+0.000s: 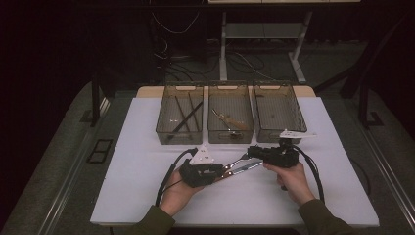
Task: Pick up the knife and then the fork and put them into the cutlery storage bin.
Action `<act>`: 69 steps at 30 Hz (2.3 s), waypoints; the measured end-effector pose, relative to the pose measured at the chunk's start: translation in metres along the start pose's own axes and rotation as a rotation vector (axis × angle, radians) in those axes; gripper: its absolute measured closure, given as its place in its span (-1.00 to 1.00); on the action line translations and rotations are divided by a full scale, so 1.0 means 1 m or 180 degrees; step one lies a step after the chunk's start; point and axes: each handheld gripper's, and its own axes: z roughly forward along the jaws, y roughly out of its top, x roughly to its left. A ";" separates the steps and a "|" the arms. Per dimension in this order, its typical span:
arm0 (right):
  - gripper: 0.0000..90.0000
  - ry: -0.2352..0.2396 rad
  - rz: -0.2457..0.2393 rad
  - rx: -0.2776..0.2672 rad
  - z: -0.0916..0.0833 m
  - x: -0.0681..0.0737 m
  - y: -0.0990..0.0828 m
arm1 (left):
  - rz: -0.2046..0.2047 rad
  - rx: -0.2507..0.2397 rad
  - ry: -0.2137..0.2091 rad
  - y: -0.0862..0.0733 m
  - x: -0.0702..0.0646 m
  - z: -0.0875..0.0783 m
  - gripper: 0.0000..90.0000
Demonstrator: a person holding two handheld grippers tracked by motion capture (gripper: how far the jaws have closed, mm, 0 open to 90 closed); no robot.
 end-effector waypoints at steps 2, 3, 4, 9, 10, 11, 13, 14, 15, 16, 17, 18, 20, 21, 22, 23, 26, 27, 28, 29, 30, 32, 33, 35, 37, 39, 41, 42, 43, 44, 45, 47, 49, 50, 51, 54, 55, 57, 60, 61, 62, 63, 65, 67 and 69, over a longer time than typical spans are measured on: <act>0.77 0.0033 0.0004 -0.0039 -0.001 0.001 0.001 | 0.0006 0.0034 0.0008 -0.001 0.000 0.002 0.70; 0.78 0.0042 -0.0028 -0.0031 -0.001 0.001 0.002 | 0.0001 0.0044 0.0001 -0.001 0.000 0.003 0.70; 0.80 0.0049 -0.0040 -0.0043 -0.001 0.002 0.003 | 0.0002 0.0041 -0.0006 -0.001 0.000 0.004 0.70; 0.85 0.0018 -0.0124 -0.0073 -0.002 0.007 0.006 | -0.0033 0.0029 -0.0060 -0.002 0.001 0.005 0.69; 0.86 0.0003 -0.0135 -0.0084 -0.002 0.008 0.007 | -0.0058 0.0013 -0.0086 -0.002 0.001 0.005 0.69; 0.87 -0.0008 -0.0148 -0.0103 -0.002 0.009 0.008 | -0.0088 -0.0006 -0.0133 -0.002 0.002 0.006 0.68; 0.90 0.0012 -0.0130 -0.0158 -0.002 0.011 0.010 | -0.0117 -0.0027 -0.0179 -0.003 0.002 0.007 0.66; 0.91 0.0031 -0.0116 -0.0182 -0.002 0.012 0.011 | -0.0112 -0.0029 -0.0191 -0.003 0.001 0.008 0.65; 0.92 0.0052 -0.0120 -0.0202 -0.001 0.013 0.012 | -0.0098 -0.0023 -0.0193 -0.003 0.001 0.008 0.64; 0.92 0.0052 -0.0136 -0.0197 0.000 0.014 0.012 | -0.0089 -0.0020 -0.0201 -0.004 0.002 0.008 0.63; 0.92 0.0046 -0.0158 -0.0196 0.000 0.015 0.012 | -0.0083 -0.0030 -0.0225 -0.005 0.003 0.007 0.62; 0.92 0.0052 -0.0161 -0.0196 0.000 0.015 0.013 | -0.0092 -0.0042 -0.0248 -0.005 0.003 0.007 0.61; 0.92 0.0036 -0.0179 -0.0185 0.000 0.016 0.013 | -0.0083 -0.0045 -0.0278 -0.006 0.005 0.005 0.59; 0.92 0.0014 -0.0197 -0.0182 -0.001 0.016 0.014 | -0.0086 -0.0068 -0.0282 -0.007 0.005 0.004 0.52; 0.92 0.0002 -0.0191 -0.0183 -0.002 0.016 0.014 | -0.0085 -0.0079 -0.0298 -0.008 0.006 0.003 0.47; 0.92 -0.0023 -0.0182 -0.0200 -0.003 0.015 0.015 | -0.0075 -0.0104 -0.0309 -0.009 0.007 0.001 0.39; 0.92 -0.0081 -0.0159 -0.0210 -0.010 0.012 0.017 | -0.0087 -0.0127 -0.0303 -0.013 0.011 -0.005 0.22; 0.92 -0.0113 -0.0165 -0.0207 -0.012 0.011 0.018 | -0.0105 -0.0149 -0.0303 -0.015 0.012 -0.008 0.16; 0.92 -0.0144 -0.0187 -0.0197 -0.014 0.010 0.019 | -0.0130 -0.0180 -0.0289 -0.017 0.013 -0.011 0.12; 0.92 -0.0161 -0.0177 -0.0196 -0.016 0.009 0.019 | -0.0097 -0.0168 -0.0263 -0.020 0.016 -0.015 0.07; 0.92 -0.0177 -0.0180 -0.0194 -0.018 0.008 0.020 | -0.0128 -0.0215 -0.0253 -0.023 0.018 -0.018 0.03; 0.92 -0.0237 -0.0193 -0.0178 -0.022 0.007 0.022 | -0.0154 -0.0241 -0.0257 -0.030 0.023 -0.023 -0.05; 0.92 -0.0257 -0.0213 -0.0171 -0.023 0.007 0.022 | -0.0154 -0.0235 -0.0227 -0.034 0.024 -0.026 -0.09; 0.92 -0.0290 -0.0214 -0.0168 -0.026 0.006 0.023 | -0.0162 -0.0220 -0.0174 -0.042 0.027 -0.031 -0.16; 0.91 -0.0323 -0.0217 -0.0182 -0.029 0.005 0.024 | -0.0163 -0.0249 -0.0149 -0.050 0.029 -0.036 -0.25; 0.91 -0.0368 -0.0252 -0.0167 -0.031 0.004 0.026 | -0.0168 -0.0249 -0.0135 -0.057 0.030 -0.041 -0.34; 0.91 -0.0420 -0.0278 -0.0147 -0.034 0.004 0.030 | -0.0199 -0.0243 -0.0125 -0.063 0.030 -0.043 -0.47; 0.91 -0.0436 -0.0297 -0.0143 -0.037 0.004 0.033 | -0.0216 -0.0217 -0.0108 -0.066 0.030 -0.044 -0.52; 0.91 -0.0448 -0.0304 -0.0158 -0.039 0.003 0.035 | -0.0221 -0.0209 -0.0094 -0.069 0.030 -0.045 -0.56; 0.91 -0.0473 -0.0318 -0.0179 -0.042 0.002 0.038 | -0.0228 -0.0210 -0.0070 -0.070 0.030 -0.045 -0.63; 0.91 -0.0506 -0.0320 -0.0181 -0.046 0.002 0.041 | -0.0228 -0.0222 -0.0049 -0.072 0.031 -0.046 -0.69; 0.91 -0.0580 -0.0354 -0.0232 -0.053 0.000 0.048 | -0.0222 -0.0229 -0.0014 -0.074 0.032 -0.049 -0.75; 0.91 -0.0615 -0.0349 -0.0286 -0.060 -0.004 0.055 | -0.0245 -0.0216 0.0000 -0.076 0.032 -0.050 -0.87; 0.91 -0.0633 -0.0343 -0.0317 -0.064 -0.005 0.058 | -0.0237 -0.0200 0.0029 -0.076 0.032 -0.050 -0.94; 0.91 -0.0652 -0.0331 -0.0343 -0.067 -0.007 0.062 | -0.0241 -0.0193 0.0042 -0.077 0.032 -0.051 -0.98; 0.91 -0.0721 -0.0323 -0.0392 -0.076 -0.012 0.073 | -0.0266 -0.0183 0.0066 -0.079 0.033 -0.051 -1.00; 0.91 -0.0749 -0.0320 -0.0409 -0.079 -0.014 0.076 | -0.0271 -0.0180 0.0069 -0.079 0.033 -0.051 -1.00; 0.91 -0.0806 -0.0320 -0.0448 -0.086 -0.017 0.084 | -0.0273 -0.0171 0.0080 -0.079 0.033 -0.051 -1.00; 0.91 -0.0870 -0.0277 -0.0531 -0.096 -0.022 0.094 | -0.0287 -0.0172 0.0103 -0.079 0.032 -0.051 -1.00; 0.91 -0.0900 -0.0278 -0.0553 -0.099 -0.024 0.097 | -0.0274 -0.0170 0.0110 -0.079 0.033 -0.051 -1.00; 0.91 -0.0925 -0.0249 -0.0565 -0.102 -0.025 0.100 | -0.0276 -0.0179 0.0117 -0.079 0.032 -0.051 -1.00; 0.91 -0.0960 -0.0267 -0.0592 -0.105 -0.027 0.103 | -0.0268 -0.0180 0.0121 -0.078 0.032 -0.052 -1.00; 0.91 -0.1012 -0.0241 -0.0627 -0.112 -0.030 0.110 | -0.0267 -0.0185 0.0130 -0.078 0.032 -0.052 -1.00; 0.91 -0.1087 -0.0238 -0.0670 -0.118 -0.033 0.116 | -0.0274 -0.0188 0.0118 -0.078 0.032 -0.052 -1.00; 0.91 -0.1177 -0.0244 -0.0709 -0.123 -0.036 0.122 | -0.0283 -0.0188 0.0105 -0.078 0.031 -0.052 -1.00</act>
